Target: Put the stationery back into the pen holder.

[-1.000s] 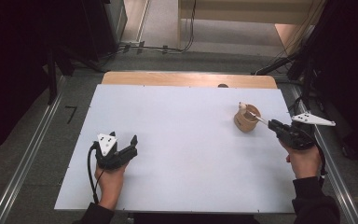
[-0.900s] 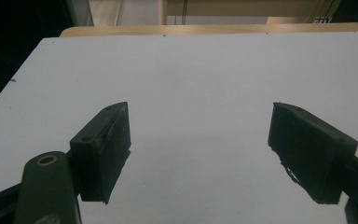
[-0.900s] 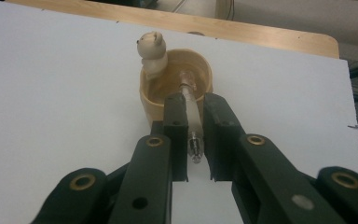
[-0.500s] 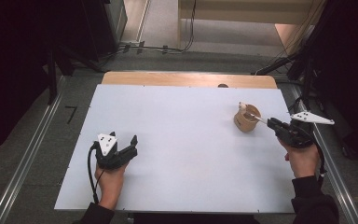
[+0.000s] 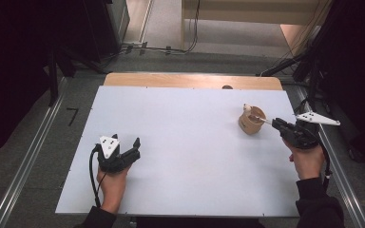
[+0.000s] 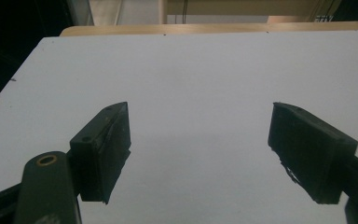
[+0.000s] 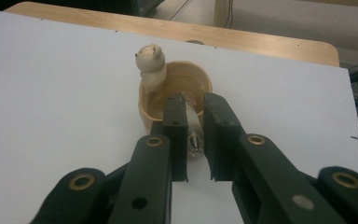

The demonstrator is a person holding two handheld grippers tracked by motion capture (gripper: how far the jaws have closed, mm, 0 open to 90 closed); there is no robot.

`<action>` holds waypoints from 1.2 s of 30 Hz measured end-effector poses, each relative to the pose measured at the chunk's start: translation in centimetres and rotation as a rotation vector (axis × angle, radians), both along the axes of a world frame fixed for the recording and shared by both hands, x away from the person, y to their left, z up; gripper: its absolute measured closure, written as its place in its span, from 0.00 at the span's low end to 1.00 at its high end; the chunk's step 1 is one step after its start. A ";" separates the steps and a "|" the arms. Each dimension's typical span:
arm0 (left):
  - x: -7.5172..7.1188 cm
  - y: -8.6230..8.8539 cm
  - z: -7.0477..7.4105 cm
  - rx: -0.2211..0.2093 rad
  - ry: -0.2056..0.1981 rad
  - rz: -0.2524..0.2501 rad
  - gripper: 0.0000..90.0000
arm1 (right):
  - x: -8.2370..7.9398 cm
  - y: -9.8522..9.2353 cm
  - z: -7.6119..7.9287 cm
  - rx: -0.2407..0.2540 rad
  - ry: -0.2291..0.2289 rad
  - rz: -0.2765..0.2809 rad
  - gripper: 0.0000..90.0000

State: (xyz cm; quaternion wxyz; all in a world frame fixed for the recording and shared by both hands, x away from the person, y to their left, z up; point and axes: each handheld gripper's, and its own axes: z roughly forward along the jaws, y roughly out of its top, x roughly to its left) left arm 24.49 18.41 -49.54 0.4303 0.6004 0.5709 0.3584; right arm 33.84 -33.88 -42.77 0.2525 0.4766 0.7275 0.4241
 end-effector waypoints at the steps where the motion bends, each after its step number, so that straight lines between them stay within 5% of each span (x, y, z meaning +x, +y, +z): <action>1: 0.0 0.0 0.0 -0.001 0.000 0.000 0.24 | 0.1 0.1 0.0 0.002 -0.004 -0.001 0.86; 16: 0.0 0.0 0.0 0.001 0.001 -0.001 0.24 | 0.2 0.1 -0.1 0.040 -0.010 0.011 0.67; 27: 0.0 0.0 0.0 0.003 -0.002 -0.001 0.24 | 0.4 0.5 -0.5 0.003 0.027 -0.008 0.41; 36: 0.0 0.1 0.0 0.003 -0.005 0.001 0.24 | 0.4 0.5 -0.9 -0.014 0.038 -0.020 0.33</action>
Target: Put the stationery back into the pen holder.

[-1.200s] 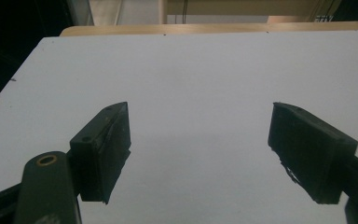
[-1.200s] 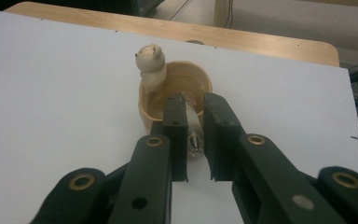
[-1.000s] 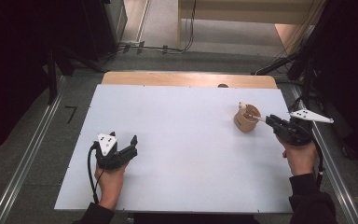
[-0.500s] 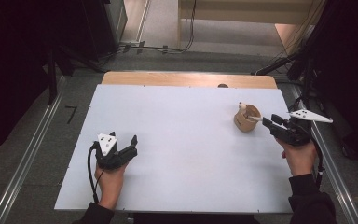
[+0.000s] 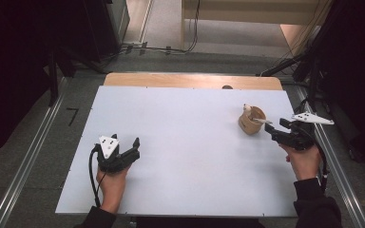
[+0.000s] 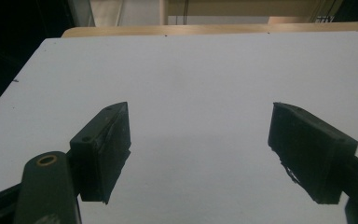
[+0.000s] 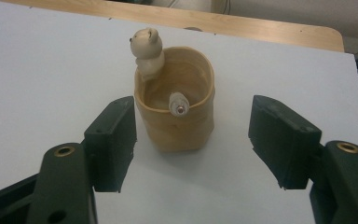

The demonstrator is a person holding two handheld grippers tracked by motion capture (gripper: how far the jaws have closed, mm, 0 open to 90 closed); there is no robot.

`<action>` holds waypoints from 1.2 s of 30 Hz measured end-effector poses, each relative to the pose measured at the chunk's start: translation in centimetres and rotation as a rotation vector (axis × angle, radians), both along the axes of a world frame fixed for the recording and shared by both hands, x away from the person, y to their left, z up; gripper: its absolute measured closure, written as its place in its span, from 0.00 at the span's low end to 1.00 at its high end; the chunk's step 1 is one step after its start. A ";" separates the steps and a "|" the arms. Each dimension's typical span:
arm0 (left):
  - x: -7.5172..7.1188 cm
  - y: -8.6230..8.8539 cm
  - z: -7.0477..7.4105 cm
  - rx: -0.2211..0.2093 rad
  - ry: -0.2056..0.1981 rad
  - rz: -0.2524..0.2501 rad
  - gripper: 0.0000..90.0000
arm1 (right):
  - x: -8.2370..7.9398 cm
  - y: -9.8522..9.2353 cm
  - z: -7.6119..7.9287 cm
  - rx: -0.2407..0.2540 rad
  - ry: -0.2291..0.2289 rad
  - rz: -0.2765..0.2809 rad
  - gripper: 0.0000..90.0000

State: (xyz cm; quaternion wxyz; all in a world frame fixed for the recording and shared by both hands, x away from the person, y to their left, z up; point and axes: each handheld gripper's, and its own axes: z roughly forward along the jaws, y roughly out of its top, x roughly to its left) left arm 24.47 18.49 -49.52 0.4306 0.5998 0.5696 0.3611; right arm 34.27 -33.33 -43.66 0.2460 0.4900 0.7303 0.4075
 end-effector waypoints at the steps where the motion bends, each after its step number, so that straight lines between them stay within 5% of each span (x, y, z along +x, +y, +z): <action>1: 0.0 0.0 0.0 0.000 0.000 0.000 0.24 | 0.0 0.0 0.0 -0.004 0.001 0.000 0.32; 36: 0.1 0.2 0.1 -0.011 0.004 0.006 0.22 | -1.4 0.1 0.2 -0.043 0.022 -0.009 0.16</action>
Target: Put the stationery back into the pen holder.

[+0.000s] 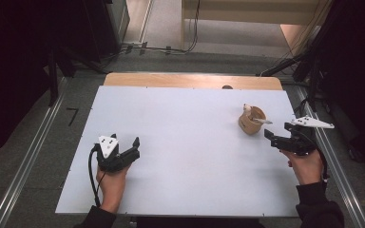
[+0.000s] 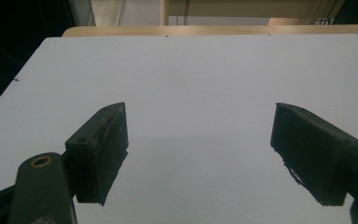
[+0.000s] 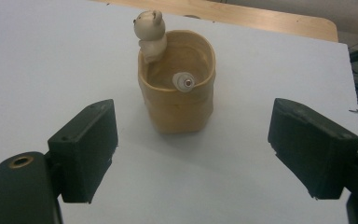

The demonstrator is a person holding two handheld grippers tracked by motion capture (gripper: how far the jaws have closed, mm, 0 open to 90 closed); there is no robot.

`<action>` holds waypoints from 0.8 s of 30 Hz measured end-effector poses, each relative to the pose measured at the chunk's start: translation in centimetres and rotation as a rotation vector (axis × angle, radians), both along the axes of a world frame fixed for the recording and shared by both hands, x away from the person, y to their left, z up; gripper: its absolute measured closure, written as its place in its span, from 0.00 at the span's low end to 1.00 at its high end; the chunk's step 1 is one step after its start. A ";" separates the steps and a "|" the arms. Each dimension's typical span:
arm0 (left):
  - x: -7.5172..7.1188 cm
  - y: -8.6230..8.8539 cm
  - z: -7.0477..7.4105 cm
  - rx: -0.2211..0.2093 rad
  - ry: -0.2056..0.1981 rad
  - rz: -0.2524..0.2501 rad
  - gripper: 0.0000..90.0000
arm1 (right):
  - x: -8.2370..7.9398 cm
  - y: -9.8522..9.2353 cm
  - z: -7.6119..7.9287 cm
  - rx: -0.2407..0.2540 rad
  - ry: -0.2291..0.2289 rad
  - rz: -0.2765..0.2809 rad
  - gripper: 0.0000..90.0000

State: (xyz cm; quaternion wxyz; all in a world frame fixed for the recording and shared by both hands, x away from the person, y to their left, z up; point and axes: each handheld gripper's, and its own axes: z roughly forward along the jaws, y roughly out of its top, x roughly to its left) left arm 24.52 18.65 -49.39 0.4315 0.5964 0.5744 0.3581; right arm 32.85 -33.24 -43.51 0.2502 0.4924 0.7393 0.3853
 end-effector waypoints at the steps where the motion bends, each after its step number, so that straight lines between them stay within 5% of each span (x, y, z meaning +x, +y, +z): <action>1: 0.0 0.0 0.0 0.000 -0.001 0.000 0.21 | -0.1 0.0 0.0 -0.002 -0.001 0.000 0.15; 24: -0.1 0.2 0.2 -0.006 0.001 0.010 0.19 | -2.0 -1.0 0.2 0.006 0.007 0.006 0.15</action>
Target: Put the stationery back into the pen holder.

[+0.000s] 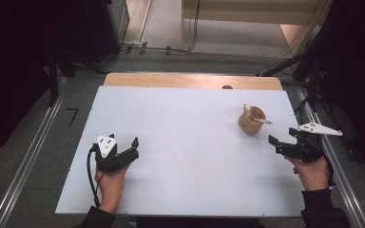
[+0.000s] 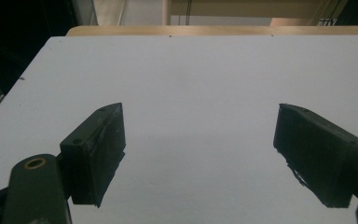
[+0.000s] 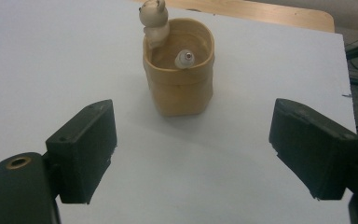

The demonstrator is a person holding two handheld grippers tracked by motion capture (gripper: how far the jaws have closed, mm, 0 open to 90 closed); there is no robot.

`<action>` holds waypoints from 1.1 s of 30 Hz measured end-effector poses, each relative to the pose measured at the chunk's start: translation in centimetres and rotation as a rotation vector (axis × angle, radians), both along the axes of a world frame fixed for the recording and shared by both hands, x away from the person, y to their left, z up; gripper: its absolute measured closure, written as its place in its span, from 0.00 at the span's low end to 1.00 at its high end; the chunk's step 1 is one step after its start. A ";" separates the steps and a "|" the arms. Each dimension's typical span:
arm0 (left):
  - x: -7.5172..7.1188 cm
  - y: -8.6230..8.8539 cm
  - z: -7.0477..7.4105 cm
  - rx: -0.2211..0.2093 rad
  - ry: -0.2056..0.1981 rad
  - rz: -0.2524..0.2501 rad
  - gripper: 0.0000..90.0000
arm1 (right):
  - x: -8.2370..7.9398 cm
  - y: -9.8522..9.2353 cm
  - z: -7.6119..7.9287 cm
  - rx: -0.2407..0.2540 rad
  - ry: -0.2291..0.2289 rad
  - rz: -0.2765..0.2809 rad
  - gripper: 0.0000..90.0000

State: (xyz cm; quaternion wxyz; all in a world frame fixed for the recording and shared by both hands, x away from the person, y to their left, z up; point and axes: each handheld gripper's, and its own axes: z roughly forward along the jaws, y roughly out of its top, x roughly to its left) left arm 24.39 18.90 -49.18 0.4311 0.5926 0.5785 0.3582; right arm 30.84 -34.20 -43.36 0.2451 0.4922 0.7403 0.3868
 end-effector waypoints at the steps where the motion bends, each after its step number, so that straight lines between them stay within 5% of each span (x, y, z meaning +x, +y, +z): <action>1: 0.0 0.0 0.0 -0.001 0.000 0.000 0.19 | -0.2 -0.1 0.0 0.000 0.000 -0.001 0.15; 33: -0.2 0.2 0.2 -0.007 0.003 -0.002 0.18 | -2.8 -2.1 -1.3 -0.023 0.029 -0.014 0.15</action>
